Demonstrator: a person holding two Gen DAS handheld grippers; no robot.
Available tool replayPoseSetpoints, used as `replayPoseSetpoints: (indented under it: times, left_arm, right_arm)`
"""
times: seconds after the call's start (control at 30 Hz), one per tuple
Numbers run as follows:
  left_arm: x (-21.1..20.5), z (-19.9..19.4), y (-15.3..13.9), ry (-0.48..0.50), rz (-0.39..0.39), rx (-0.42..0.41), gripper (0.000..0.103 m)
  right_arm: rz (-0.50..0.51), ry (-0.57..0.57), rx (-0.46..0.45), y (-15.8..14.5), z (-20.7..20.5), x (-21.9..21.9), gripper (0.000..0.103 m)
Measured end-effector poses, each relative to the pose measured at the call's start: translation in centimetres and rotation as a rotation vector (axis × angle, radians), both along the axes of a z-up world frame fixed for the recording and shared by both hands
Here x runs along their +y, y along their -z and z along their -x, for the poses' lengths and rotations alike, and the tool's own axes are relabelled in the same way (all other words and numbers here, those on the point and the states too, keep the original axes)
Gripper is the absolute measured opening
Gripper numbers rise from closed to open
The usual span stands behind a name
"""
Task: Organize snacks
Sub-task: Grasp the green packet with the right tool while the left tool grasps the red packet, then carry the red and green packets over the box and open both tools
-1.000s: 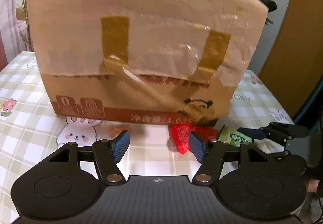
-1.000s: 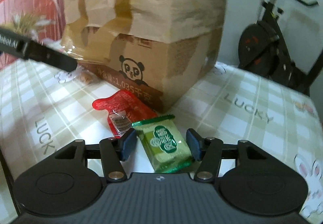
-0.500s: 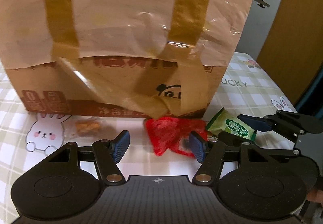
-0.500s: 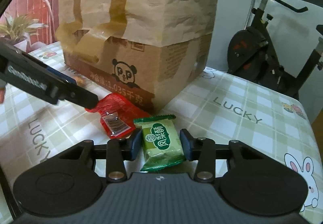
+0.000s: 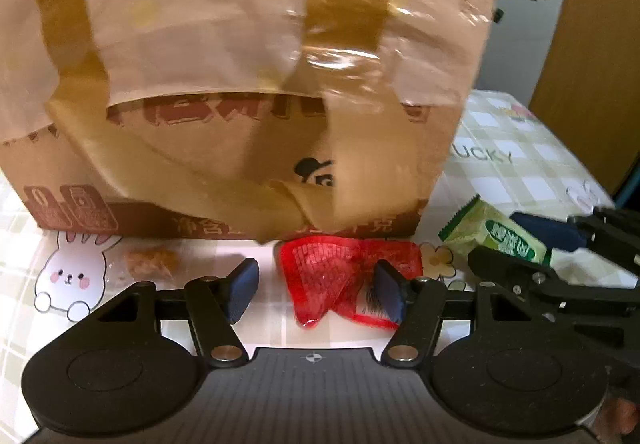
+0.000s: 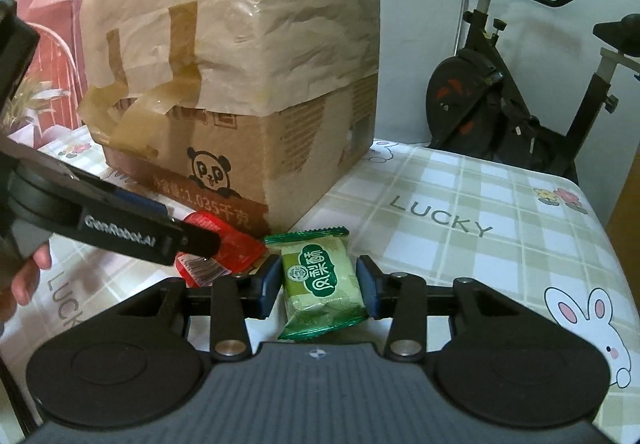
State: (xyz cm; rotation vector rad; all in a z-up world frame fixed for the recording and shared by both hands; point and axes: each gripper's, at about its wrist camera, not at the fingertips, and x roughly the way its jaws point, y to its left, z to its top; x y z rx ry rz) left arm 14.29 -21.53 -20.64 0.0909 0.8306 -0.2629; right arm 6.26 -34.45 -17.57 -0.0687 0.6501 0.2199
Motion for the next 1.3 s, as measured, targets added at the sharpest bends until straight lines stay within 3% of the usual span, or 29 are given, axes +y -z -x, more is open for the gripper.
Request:
replayPoseSetpoints:
  times: [0.1, 0.3, 0.93, 1.17, 1.3]
  left_arm:
    - [-0.4, 0.4, 0.1, 0.038, 0.001, -0.018, 0.05]
    - [0.0, 1.7, -0.1, 0.032, -0.008, -0.034, 0.043]
    - [4.1, 4.2, -2.9, 0.01, 0.024, 0.0, 0.042]
    - [6.1, 4.6, -3.8, -0.004, 0.069, 0.009, 0.042]
    - [7.5, 5.0, -4.6, 0.0, 0.091, -0.003, 0.043]
  right_arm:
    - [0.001, -0.012, 0.001, 0.0, 0.1, 0.2, 0.043]
    - [-0.005, -0.033, 0.009, 0.1, -0.1, 0.3, 0.043]
    - [-0.009, -0.065, 0.018, 0.2, -0.1, 0.6, 0.043]
    - [0.006, -0.054, 0.038, 0.4, -0.4, 0.8, 0.043]
    - [-0.069, -0.018, 0.083, 0.3, 0.3, 0.6, 0.043]
